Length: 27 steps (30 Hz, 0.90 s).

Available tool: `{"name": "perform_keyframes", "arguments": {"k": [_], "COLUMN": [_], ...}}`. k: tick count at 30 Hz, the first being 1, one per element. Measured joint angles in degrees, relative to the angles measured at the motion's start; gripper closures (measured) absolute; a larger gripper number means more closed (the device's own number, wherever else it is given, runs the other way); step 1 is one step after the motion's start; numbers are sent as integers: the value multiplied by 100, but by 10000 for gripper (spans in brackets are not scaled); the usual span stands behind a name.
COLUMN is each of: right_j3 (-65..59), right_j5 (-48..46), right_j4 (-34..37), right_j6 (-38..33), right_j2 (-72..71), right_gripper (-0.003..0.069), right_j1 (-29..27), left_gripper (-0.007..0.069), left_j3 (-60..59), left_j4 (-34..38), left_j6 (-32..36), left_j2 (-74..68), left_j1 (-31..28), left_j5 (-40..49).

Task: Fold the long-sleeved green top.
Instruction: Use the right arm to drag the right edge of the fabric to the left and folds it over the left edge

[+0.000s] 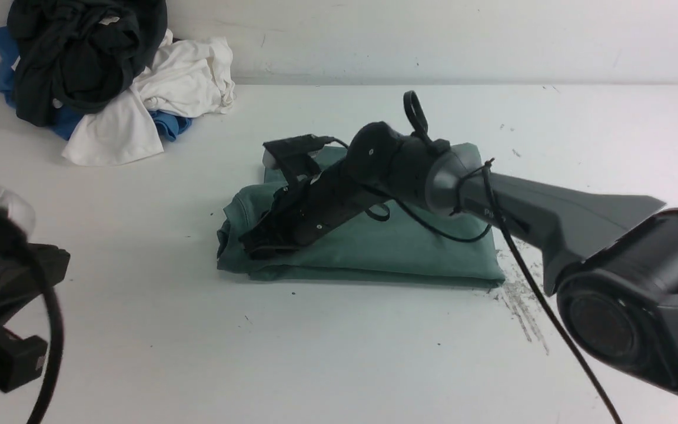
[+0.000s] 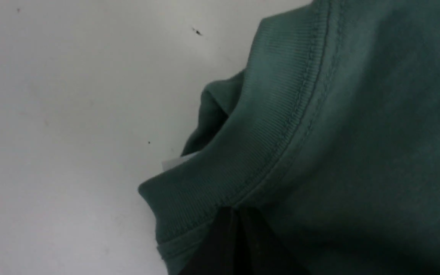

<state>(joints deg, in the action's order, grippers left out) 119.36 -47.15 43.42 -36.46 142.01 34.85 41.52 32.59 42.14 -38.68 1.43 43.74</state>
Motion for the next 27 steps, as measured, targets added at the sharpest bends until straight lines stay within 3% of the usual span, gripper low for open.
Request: {"name": "perform_keyframes", "arguments": {"k": [2, 4, 8, 9, 11, 12, 16, 21, 23, 24, 27], "right_j3": [48, 251, 745, 909, 1023, 1138, 1157, 876, 823, 783, 778], "right_j5": [-57, -345, -815, -1094, -1283, -1688, -2237, -1710, -1364, -791, 3], "right_j4": [-122, -617, -1599, -2121, -2447, -3162, -4100, -3946, -3617, -3065, -2652], "right_j6": [-62, -48, 174, 295, 372, 584, 1310, 1828, 1886, 1899, 1810], "right_j2": [-43, -295, -867, -1128, -1272, -1571, -1857, -1465, -1204, -778, -217], "right_gripper": [669, 670, 670, 670, 670, 670, 670, 670, 670, 670, 670], "right_j1": [0, -29, -53, -57, -57, -64, -164, -319, -306, -229, -39], "left_gripper": [631, 631, 631, 631, 631, 631, 631, 631, 631, 631, 631], "left_j3": [-105, -412, -776, -829, -868, -895, -895, -895, -900, -938, -1138], "left_j4": [197, 603, 977, 1035, 1081, 1109, 1217, 1291, 1312, 1333, 1333], "left_j6": [284, 805, 1237, 1308, 1345, 1373, 1386, 1386, 1386, 1386, 1523], "left_j2": [152, 454, 819, 928, 1005, 1082, 1097, 1097, 1097, 1097, 1097], "left_j1": [0, 0, 0, 0, 0, 0, 0, 0, 0, 0, 0], "left_j5": [-71, -212, -507, -620, -695, -789, -857, -973, -987, -1023, -1128]}}
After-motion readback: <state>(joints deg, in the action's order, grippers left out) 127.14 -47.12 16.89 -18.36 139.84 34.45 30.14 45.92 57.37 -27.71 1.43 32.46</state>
